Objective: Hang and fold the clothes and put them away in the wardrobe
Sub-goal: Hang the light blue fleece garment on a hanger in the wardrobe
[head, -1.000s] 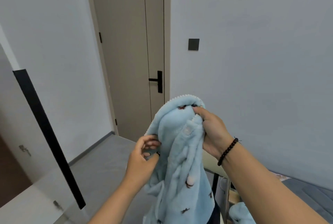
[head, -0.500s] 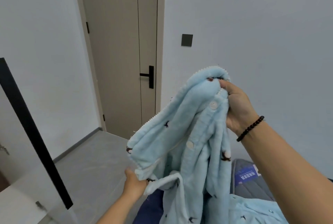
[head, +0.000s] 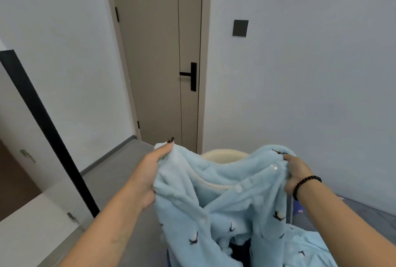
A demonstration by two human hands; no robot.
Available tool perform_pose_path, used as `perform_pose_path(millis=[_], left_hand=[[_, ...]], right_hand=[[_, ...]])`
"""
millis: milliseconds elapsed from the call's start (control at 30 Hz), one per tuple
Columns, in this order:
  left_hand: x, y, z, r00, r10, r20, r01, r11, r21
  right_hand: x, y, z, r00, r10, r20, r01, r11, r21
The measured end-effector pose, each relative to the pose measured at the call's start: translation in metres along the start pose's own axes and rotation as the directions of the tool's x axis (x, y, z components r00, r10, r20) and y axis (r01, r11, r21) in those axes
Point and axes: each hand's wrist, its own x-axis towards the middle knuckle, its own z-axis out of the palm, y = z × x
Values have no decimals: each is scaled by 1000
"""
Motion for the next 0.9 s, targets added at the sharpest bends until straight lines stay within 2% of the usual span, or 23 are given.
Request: perform_pose_path(millis=[67, 167, 200, 267, 300, 333, 367, 400, 467, 533, 633, 700, 767, 900], left_hand=[[-7, 8, -6, 994, 83, -73, -84, 996, -9], [-16, 12, -19, 967, 158, -197, -170, 985, -42], [-20, 11, -23, 960, 168, -226, -183, 982, -47], [-25, 7, -34, 951, 171, -259, -187, 982, -40], [-28, 4, -39, 950, 168, -264, -181, 983, -24], [-30, 1, -44, 952, 160, -262, -170, 985, -18], [-32, -1, -49, 955, 146, -259, -157, 987, -22], [-33, -3, -55, 959, 133, -250, -147, 988, -41], [-38, -5, -66, 959, 124, -254, -147, 986, -75], [-44, -4, -82, 947, 142, -289, -186, 974, -128], [-59, 6, -122, 924, 138, -356, -252, 921, -296], [-67, 13, -161, 904, 125, -410, -286, 888, -361], [-73, 20, -198, 873, 91, -479, -281, 897, -341], [-85, 24, -276, 799, 8, -601, -236, 924, -301]], right_hand=[[5, 11, 10, 997, 53, 51, -49, 997, -66], [10, 26, 36, 991, 107, 83, -81, 958, -275], [9, 33, 47, 992, 84, 89, -44, 924, -379], [-7, 50, 75, 982, -118, 149, 182, 811, -557], [-22, 59, 90, 939, -252, 235, 344, 724, -598], [-36, 71, 105, 862, -353, 364, 506, 644, -574], [-56, 82, 120, 765, -393, 510, 636, 583, -505], [-72, 96, 134, 660, -371, 654, 728, 532, -433], [-97, 127, 162, 493, -181, 851, 820, 425, -384], [-108, 163, 189, 418, -36, 908, 850, 370, -376], [-116, 208, 217, 450, 61, 891, 820, 368, -439], [-118, 231, 229, 498, 103, 861, 791, 353, -500], [-119, 246, 242, 550, 113, 827, 754, 357, -550], [-136, 265, 279, 574, 90, 814, 750, 341, -567]])
